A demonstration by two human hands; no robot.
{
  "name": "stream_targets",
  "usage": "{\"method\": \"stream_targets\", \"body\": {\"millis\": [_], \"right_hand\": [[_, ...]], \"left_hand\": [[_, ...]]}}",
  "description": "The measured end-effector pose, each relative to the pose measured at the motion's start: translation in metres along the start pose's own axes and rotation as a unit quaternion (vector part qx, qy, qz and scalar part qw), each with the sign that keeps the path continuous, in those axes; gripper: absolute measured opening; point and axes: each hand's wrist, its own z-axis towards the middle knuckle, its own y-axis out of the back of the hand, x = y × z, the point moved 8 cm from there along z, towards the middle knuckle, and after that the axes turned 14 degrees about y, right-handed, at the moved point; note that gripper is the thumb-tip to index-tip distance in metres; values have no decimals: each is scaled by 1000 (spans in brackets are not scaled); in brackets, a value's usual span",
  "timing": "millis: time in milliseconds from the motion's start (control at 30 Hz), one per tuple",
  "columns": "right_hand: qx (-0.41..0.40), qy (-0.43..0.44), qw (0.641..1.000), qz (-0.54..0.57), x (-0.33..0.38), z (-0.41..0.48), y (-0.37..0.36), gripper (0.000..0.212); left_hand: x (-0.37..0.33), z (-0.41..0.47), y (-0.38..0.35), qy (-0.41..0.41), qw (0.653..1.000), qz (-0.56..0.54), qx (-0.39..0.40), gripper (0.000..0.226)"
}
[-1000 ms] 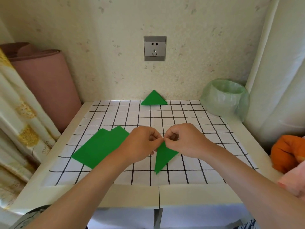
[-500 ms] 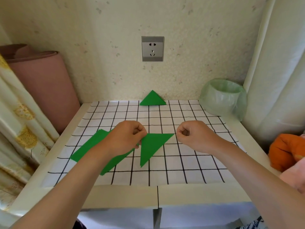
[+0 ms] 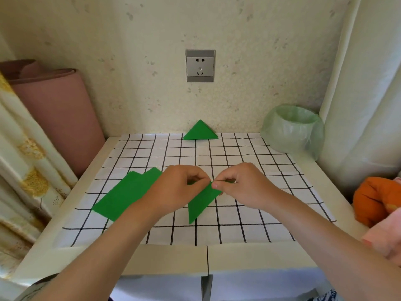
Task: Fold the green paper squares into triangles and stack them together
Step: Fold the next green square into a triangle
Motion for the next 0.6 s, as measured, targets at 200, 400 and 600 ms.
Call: {"method": "stream_targets", "body": {"millis": [200, 400, 600], "right_hand": [[-17, -34, 998, 44, -6, 0, 2, 9], [-45, -52, 995, 74, -18, 0, 12, 12], [-99, -72, 986, 115, -21, -1, 18, 11]], "left_hand": [[3, 5, 10, 16, 1000, 5, 1, 8], [26, 15, 32, 82, 992, -93, 6, 12], [27, 14, 10, 149, 945, -291, -18, 13]]}}
